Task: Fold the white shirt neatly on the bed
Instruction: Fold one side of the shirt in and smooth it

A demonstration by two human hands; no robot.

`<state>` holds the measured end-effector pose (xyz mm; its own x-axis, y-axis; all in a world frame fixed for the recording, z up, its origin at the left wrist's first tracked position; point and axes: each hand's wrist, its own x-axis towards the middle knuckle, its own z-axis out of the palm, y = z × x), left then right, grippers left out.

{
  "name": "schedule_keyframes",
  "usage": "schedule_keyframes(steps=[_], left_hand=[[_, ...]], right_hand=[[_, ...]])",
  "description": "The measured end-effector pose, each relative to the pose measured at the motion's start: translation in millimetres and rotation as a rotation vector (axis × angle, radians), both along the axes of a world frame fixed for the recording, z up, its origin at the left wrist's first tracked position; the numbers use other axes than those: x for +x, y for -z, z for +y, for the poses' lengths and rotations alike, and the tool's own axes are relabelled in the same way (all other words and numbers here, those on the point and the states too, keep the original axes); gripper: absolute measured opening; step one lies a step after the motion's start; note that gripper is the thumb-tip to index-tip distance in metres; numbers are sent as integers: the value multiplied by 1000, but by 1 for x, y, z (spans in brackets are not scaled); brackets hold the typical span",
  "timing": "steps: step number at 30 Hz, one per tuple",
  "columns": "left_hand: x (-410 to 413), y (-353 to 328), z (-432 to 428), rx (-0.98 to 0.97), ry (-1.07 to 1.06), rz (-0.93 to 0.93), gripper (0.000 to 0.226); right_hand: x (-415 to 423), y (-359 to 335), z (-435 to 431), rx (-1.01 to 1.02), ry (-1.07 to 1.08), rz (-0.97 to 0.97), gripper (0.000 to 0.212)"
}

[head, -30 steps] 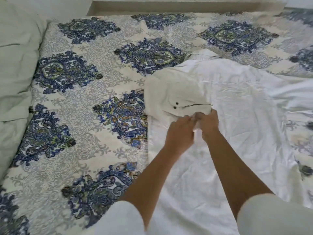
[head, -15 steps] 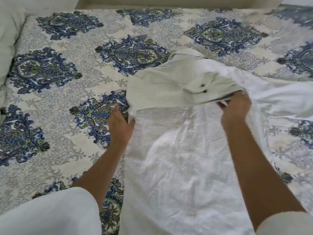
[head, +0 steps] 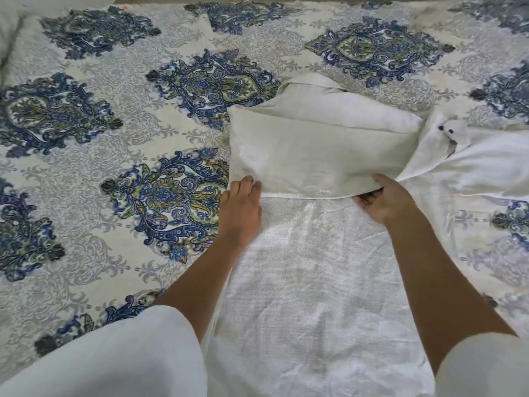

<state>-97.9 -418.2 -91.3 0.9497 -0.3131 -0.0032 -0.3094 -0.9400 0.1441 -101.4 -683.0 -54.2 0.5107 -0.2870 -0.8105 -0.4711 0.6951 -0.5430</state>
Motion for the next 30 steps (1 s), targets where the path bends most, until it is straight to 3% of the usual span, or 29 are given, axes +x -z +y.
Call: schedule_keyframes(steps=[2,6,8,10,12,13,15,17,20,23,26,30], left_hand=[[8,-1,1,-20,28,-48,34],[21,-5,-6,-168,215,41,29],[23,-4,-6,-262,237,97,30],[28,-4,-2,-473,121,111,29],[43,-11,3,-608,-5,38,32],[56,-16,5,-603,-46,-4,35],[92,-28,11,-524,-102,-42,47],[127,-43,17,-435,-95,-24,58],[169,-64,20,-341,-21,90,61],[196,-69,19,5,93,211,61],[218,-64,22,129,132,331,61],[241,-57,31,378,226,352,45]], right_hand=[[8,0,7,-51,25,-1,9],[17,4,-8,-90,198,20,9],[11,5,-9,-85,66,136,23],[8,6,-2,-33,3,153,38],[6,1,11,26,-72,138,39],[5,-3,18,-8,-224,169,39],[4,-13,34,-214,-675,281,40],[15,-24,53,-398,-942,273,31],[61,-23,76,-780,-865,27,12],[108,-10,81,-1135,-845,-129,33],[132,7,67,-1230,-933,-113,50],[146,16,55,-1281,-1070,-97,24]])
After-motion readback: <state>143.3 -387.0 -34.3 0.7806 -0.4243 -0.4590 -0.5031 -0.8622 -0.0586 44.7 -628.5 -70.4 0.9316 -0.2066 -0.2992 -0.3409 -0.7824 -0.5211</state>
